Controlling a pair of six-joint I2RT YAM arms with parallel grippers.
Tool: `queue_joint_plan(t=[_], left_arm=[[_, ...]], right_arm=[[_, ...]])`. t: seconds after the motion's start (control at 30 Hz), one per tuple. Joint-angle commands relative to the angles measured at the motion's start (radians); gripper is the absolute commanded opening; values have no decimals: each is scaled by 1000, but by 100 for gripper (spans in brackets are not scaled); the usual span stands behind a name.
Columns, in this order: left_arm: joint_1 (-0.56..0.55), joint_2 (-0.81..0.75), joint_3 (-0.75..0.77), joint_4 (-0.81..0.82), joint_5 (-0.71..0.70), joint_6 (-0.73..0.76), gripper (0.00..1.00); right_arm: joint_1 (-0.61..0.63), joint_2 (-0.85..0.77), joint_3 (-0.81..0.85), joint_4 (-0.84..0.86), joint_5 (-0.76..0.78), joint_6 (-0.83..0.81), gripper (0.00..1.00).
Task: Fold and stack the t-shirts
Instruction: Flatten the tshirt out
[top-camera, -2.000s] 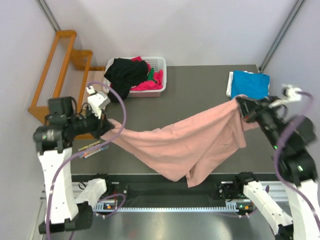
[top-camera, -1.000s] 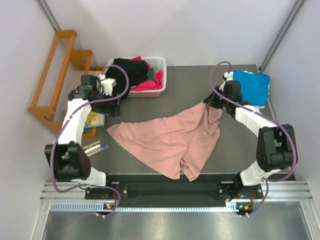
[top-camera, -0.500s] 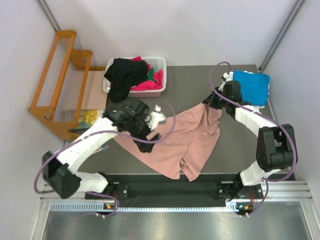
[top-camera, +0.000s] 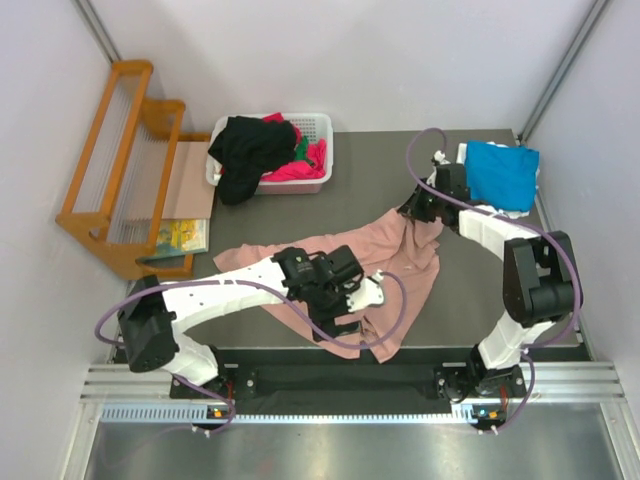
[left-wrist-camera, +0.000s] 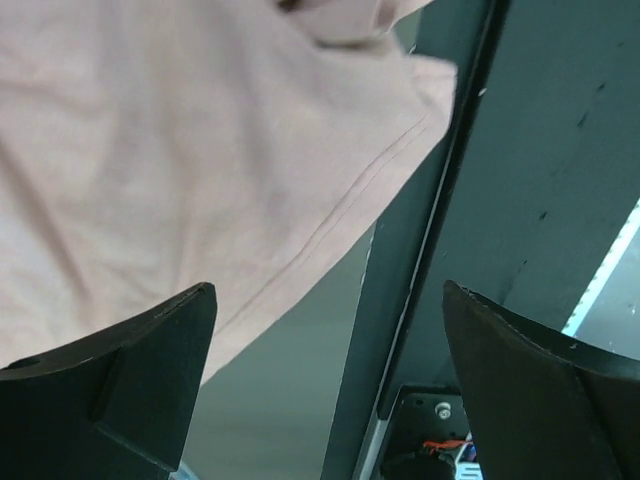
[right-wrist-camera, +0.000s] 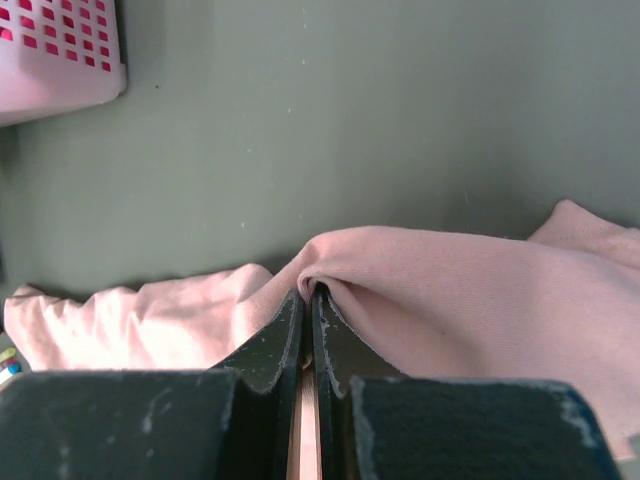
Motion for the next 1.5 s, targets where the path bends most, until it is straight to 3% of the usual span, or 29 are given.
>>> queue_joint_plan(t=[0.0,0.27,0.67,1.27,1.47], left_arm=[[-78,25,2,114,-1,-38,99],[-173,122,-23,210,44,-64,99],[-182,188,-112,416,-31,-95,91],[-241,249,-129,407,27,-135,84],[-239,300,-138,453,-22,-98,83]], right_arm=[[18,27,70,22,13,12,0],[21,55,97,15,18,10,0],[17,49,115,-24,27,-8,0],[4,62,115,-22,20,-11,0],[-3,52,112,-24,16,-14,0]])
